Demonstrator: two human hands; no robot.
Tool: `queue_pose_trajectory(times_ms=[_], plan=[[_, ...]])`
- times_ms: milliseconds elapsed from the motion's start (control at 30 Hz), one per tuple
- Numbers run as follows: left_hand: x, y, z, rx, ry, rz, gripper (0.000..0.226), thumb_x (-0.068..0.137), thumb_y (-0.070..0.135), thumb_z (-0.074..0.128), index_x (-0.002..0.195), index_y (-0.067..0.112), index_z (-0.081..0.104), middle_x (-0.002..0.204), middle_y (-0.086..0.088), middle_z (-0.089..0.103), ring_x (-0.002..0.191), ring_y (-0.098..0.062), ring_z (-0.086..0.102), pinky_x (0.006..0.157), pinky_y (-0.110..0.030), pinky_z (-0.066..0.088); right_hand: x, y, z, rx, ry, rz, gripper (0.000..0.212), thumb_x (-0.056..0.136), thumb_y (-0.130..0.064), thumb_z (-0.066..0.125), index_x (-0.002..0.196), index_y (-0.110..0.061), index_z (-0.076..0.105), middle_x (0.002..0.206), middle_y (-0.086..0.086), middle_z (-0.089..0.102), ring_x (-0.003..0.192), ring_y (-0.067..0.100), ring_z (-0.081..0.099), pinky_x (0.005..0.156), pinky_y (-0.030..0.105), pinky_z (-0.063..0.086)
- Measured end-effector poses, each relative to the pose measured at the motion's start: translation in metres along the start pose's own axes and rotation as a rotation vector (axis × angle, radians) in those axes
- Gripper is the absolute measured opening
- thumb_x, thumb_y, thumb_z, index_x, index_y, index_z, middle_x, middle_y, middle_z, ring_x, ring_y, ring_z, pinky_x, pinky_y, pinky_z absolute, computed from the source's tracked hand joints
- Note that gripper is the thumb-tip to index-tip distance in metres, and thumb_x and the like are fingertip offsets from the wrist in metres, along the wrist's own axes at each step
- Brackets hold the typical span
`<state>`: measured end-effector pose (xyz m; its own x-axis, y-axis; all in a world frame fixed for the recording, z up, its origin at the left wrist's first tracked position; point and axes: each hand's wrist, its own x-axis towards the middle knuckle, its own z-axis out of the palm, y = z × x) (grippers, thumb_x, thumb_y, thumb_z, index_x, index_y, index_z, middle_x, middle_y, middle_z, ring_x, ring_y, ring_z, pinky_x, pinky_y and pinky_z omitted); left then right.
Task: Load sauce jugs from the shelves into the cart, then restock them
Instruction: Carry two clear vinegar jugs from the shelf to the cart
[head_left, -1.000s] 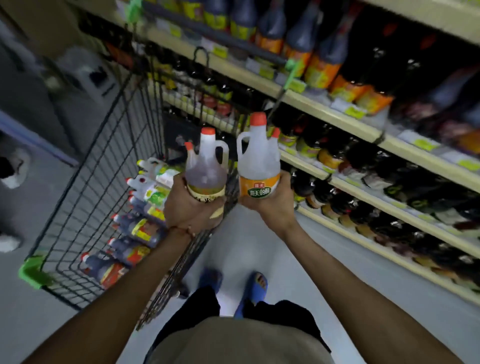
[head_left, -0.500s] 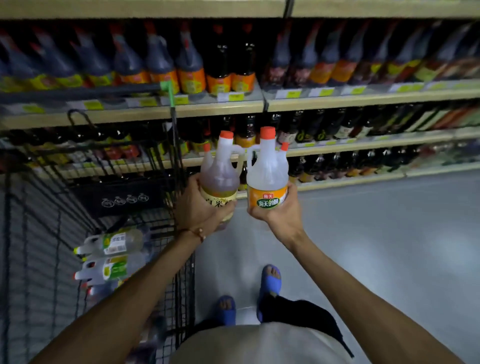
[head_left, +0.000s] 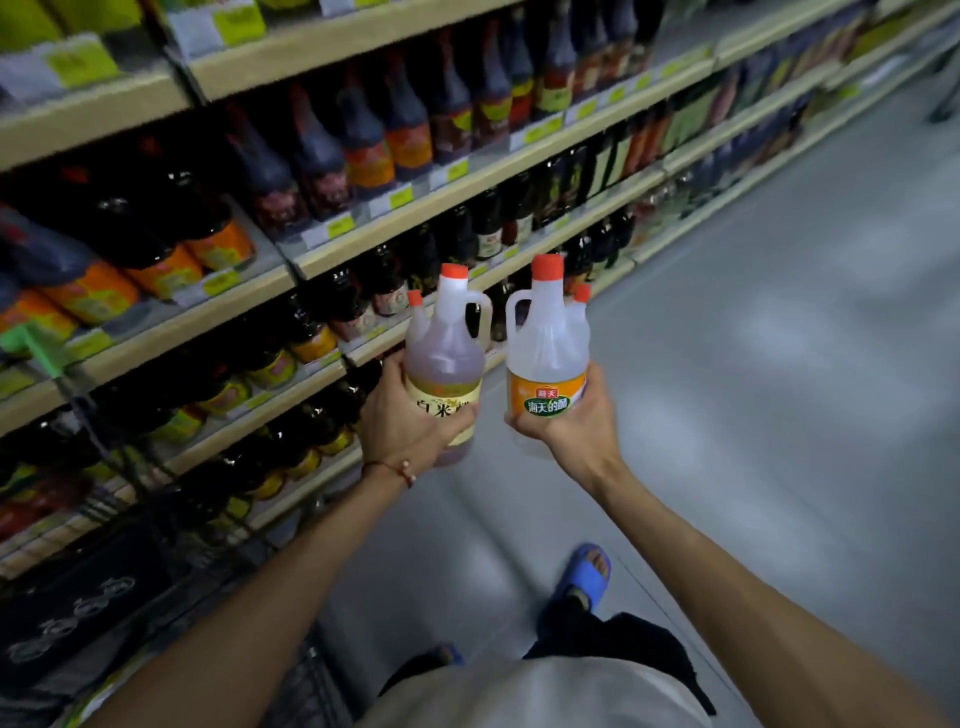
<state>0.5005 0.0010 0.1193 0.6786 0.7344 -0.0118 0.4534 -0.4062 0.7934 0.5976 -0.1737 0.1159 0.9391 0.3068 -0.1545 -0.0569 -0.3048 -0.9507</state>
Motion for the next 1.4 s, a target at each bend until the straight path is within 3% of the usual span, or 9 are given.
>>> queue_pose_trajectory(times_ms=[133,200,333,567,800,933,1233,1400], plan=[[0.021,0.047,0.065,-0.003,-0.063,0.024,0.094,0.05,0.059,0.085,0.129,0.028,0.047,0.119,0.006,0.067,0.105,-0.021,0.065,0.085,-0.04,0.055,0.044,0.009,-0.061,-0.015,0.046,0.02,0.078,0.059,-0.013,0.099,0.119,-0.017,0.049,0.105,-0.009,0.065,0.087,-0.002,0.065,0.066,0.012,0.051],[0.029,0.073,0.099,-0.005,-0.09,0.032,0.094,0.052,0.055,0.09,0.131,0.027,0.047,0.12,0.007,0.066,0.104,-0.018,0.064,0.081,-0.033,0.051,0.067,0.014,-0.094,-0.029,0.054,0.017,0.078,0.059,-0.012,0.099,0.119,-0.019,0.048,0.103,-0.013,0.063,0.085,-0.007,0.064,0.066,0.011,0.051],[0.049,0.127,0.162,-0.005,-0.096,0.059,0.091,0.054,0.049,0.093,0.13,0.025,0.049,0.118,0.008,0.066,0.098,-0.012,0.059,0.078,-0.026,0.042,0.119,0.024,-0.159,-0.04,0.072,0.023,0.082,0.055,-0.017,0.1,0.117,-0.026,0.048,0.106,-0.013,0.065,0.094,0.008,0.067,0.081,0.038,0.061],[0.096,0.204,0.253,0.01,-0.128,0.102,0.091,0.05,0.056,0.089,0.126,0.026,0.049,0.112,0.009,0.065,0.099,-0.017,0.063,0.078,-0.033,0.05,0.213,0.032,-0.247,-0.028,0.122,0.014,0.088,0.053,-0.023,0.101,0.123,-0.025,0.048,0.111,-0.01,0.066,0.099,0.012,0.068,0.084,0.045,0.062],[0.169,0.273,0.338,0.024,-0.13,0.131,0.094,0.046,0.058,0.089,0.125,0.03,0.047,0.114,0.007,0.066,0.102,-0.021,0.065,0.083,-0.039,0.055,0.32,0.033,-0.308,-0.015,0.176,-0.001,0.09,0.048,-0.035,0.097,0.122,-0.025,0.048,0.112,-0.008,0.066,0.1,0.014,0.068,0.083,0.047,0.062],[0.228,0.311,0.392,0.007,-0.157,0.148,0.092,0.041,0.065,0.083,0.12,0.034,0.047,0.112,0.009,0.067,0.1,-0.02,0.066,0.082,-0.044,0.057,0.397,0.034,-0.343,-0.029,0.2,-0.008,0.09,0.051,-0.027,0.1,0.124,-0.025,0.048,0.114,-0.009,0.066,0.102,0.014,0.068,0.085,0.046,0.062],[0.348,0.404,0.488,-0.039,-0.161,0.154,0.091,0.047,0.055,0.088,0.123,0.029,0.045,0.111,0.009,0.063,0.098,-0.018,0.064,0.081,-0.038,0.056,0.555,0.006,-0.413,-0.046,0.186,-0.02,0.092,0.053,-0.019,0.101,0.127,-0.024,0.047,0.113,-0.011,0.065,0.1,0.013,0.068,0.083,0.042,0.063],[0.397,0.442,0.531,-0.077,-0.112,0.131,0.086,0.052,0.041,0.095,0.121,0.025,0.045,0.105,0.013,0.059,0.093,-0.015,0.059,0.076,-0.026,0.045,0.632,0.0,-0.44,-0.029,0.177,-0.046,0.092,0.052,-0.02,0.101,0.127,-0.022,0.049,0.111,-0.013,0.065,0.098,0.01,0.068,0.081,0.038,0.063]])
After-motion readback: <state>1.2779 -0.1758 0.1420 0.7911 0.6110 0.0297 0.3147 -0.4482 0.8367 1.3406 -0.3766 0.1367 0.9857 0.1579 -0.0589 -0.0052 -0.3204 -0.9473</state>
